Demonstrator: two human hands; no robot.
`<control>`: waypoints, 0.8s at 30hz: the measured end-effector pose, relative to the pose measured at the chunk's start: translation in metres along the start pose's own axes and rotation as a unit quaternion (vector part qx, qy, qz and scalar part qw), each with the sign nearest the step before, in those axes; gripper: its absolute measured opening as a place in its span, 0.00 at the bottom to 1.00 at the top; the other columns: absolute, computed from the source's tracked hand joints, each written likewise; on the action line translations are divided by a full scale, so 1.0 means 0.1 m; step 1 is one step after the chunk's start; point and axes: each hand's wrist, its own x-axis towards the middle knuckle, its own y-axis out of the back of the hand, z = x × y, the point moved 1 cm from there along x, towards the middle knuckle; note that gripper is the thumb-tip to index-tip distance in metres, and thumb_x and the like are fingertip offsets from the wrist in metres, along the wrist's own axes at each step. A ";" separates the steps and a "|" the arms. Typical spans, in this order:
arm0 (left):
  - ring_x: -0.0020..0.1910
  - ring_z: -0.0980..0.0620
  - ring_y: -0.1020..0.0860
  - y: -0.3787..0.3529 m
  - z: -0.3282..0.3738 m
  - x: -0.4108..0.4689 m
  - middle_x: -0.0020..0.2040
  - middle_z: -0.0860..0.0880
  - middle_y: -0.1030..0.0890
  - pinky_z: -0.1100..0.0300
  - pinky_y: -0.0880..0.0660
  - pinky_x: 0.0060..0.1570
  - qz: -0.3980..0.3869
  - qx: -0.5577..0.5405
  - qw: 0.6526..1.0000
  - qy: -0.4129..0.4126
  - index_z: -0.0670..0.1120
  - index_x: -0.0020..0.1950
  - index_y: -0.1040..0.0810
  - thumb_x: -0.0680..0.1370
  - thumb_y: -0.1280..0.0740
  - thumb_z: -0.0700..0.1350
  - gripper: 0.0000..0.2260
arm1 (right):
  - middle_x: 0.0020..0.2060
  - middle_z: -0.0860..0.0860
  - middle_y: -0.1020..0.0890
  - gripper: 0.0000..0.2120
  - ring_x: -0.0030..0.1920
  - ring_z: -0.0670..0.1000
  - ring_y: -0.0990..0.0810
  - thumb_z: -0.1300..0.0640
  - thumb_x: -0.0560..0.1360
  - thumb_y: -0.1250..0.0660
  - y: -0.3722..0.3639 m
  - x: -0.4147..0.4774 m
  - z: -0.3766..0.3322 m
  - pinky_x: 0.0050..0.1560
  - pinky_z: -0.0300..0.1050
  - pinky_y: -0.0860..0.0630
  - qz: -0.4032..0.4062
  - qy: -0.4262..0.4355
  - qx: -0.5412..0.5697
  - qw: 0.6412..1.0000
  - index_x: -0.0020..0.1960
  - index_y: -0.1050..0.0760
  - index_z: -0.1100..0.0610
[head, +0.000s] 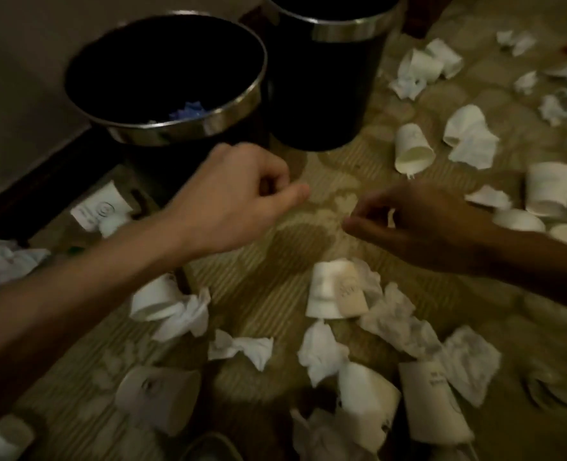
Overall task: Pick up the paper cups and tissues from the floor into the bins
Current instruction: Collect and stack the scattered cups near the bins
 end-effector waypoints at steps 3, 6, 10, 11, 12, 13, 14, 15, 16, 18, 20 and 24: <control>0.32 0.61 0.24 -0.62 -0.02 -0.13 0.30 0.55 0.23 0.64 0.31 0.30 -0.075 -0.055 0.994 0.060 0.52 0.34 0.23 0.76 0.32 0.58 0.14 | 0.39 0.41 0.20 0.17 0.38 0.39 0.23 0.40 0.73 0.40 -0.31 -0.37 0.36 0.36 0.31 0.30 -0.042 -0.089 -0.011 0.995 0.48 0.19 0.49; 0.40 0.62 0.23 -1.16 -0.14 -0.24 0.40 0.58 0.21 0.59 0.26 0.37 -0.148 -0.097 0.975 0.136 0.56 0.44 0.22 0.75 0.32 0.60 0.08 | 0.46 0.42 0.22 0.13 0.41 0.39 0.25 0.43 0.76 0.36 -0.62 -0.62 0.67 0.38 0.32 0.31 -0.067 -0.156 -0.038 0.985 0.56 0.22 0.48; 0.61 0.52 0.26 -1.68 -0.29 -0.38 0.62 0.54 0.27 0.55 0.27 0.57 -0.208 -0.111 0.952 0.197 0.61 0.69 0.31 0.75 0.33 0.62 0.24 | 0.54 0.47 0.23 0.16 0.45 0.42 0.24 0.48 0.77 0.34 -0.91 -0.79 0.94 0.39 0.31 0.32 -0.067 -0.221 0.004 0.973 0.64 0.26 0.48; 0.64 0.50 0.28 -1.76 -0.31 -0.40 0.65 0.53 0.30 0.55 0.29 0.58 -0.211 -0.114 0.948 0.208 0.61 0.73 0.35 0.75 0.33 0.64 0.28 | 0.56 0.47 0.23 0.18 0.45 0.41 0.24 0.48 0.77 0.34 -0.95 -0.81 0.98 0.38 0.30 0.33 -0.066 -0.226 0.019 0.972 0.66 0.27 0.47; 0.67 0.49 0.30 -1.83 -0.32 -0.41 0.69 0.51 0.32 0.54 0.30 0.61 -0.215 -0.122 0.943 0.221 0.61 0.75 0.39 0.74 0.32 0.65 0.32 | 0.57 0.46 0.25 0.20 0.44 0.40 0.26 0.49 0.77 0.33 -0.98 -0.83 1.02 0.38 0.29 0.33 -0.071 -0.230 0.037 0.970 0.68 0.29 0.47; 0.70 0.47 0.32 -1.88 -0.33 -0.41 0.73 0.50 0.35 0.51 0.30 0.65 -0.218 -0.135 0.937 0.236 0.61 0.77 0.42 0.73 0.32 0.66 0.36 | 0.57 0.45 0.27 0.23 0.44 0.38 0.27 0.50 0.76 0.32 -1.01 -0.85 1.04 0.37 0.27 0.34 -0.082 -0.231 0.055 0.968 0.70 0.32 0.46; 0.72 0.46 0.35 -1.92 -0.34 -0.40 0.75 0.49 0.38 0.47 0.32 0.68 -0.221 -0.144 0.932 0.249 0.60 0.78 0.45 0.72 0.32 0.67 0.39 | 0.57 0.44 0.29 0.26 0.43 0.37 0.28 0.50 0.76 0.31 -1.02 -0.86 1.05 0.36 0.26 0.32 -0.094 -0.228 0.072 0.967 0.72 0.34 0.47; 0.74 0.46 0.37 -1.96 -0.34 -0.37 0.77 0.49 0.40 0.45 0.34 0.70 -0.218 -0.148 0.930 0.255 0.59 0.79 0.47 0.71 0.32 0.68 0.41 | 0.56 0.44 0.30 0.29 0.43 0.36 0.28 0.51 0.74 0.29 -1.02 -0.87 1.06 0.36 0.25 0.30 -0.101 -0.222 0.089 0.966 0.73 0.34 0.47; 0.75 0.46 0.38 -1.98 -0.33 -0.35 0.78 0.48 0.41 0.45 0.35 0.71 -0.212 -0.150 0.931 0.256 0.59 0.79 0.48 0.71 0.32 0.68 0.43 | 0.55 0.44 0.29 0.30 0.43 0.35 0.28 0.51 0.73 0.28 -1.01 -0.88 1.08 0.36 0.24 0.30 -0.101 -0.215 0.106 0.965 0.72 0.34 0.48; 0.75 0.46 0.39 -2.03 -0.32 -0.31 0.77 0.47 0.40 0.44 0.35 0.71 -0.200 -0.153 0.935 0.250 0.58 0.79 0.48 0.71 0.30 0.67 0.43 | 0.55 0.45 0.27 0.33 0.44 0.38 0.26 0.52 0.70 0.25 -1.00 -0.89 1.10 0.37 0.27 0.28 -0.101 -0.216 0.131 0.962 0.71 0.35 0.49; 0.72 0.46 0.35 -2.07 -0.29 -0.30 0.73 0.46 0.37 0.45 0.33 0.69 -0.196 -0.139 0.940 0.243 0.58 0.78 0.45 0.71 0.29 0.64 0.40 | 0.56 0.45 0.28 0.38 0.48 0.42 0.25 0.51 0.68 0.23 -0.98 -0.92 1.12 0.39 0.30 0.29 -0.108 -0.236 0.129 0.957 0.72 0.38 0.50; 0.59 0.49 0.31 -2.11 -0.28 -0.33 0.61 0.47 0.32 0.53 0.29 0.56 -0.167 -0.094 0.955 0.229 0.53 0.70 0.32 0.70 0.26 0.60 0.31 | 0.54 0.43 0.30 0.37 0.46 0.41 0.27 0.45 0.66 0.23 -0.85 -1.09 1.20 0.37 0.29 0.32 -0.122 -0.251 0.059 0.958 0.69 0.35 0.49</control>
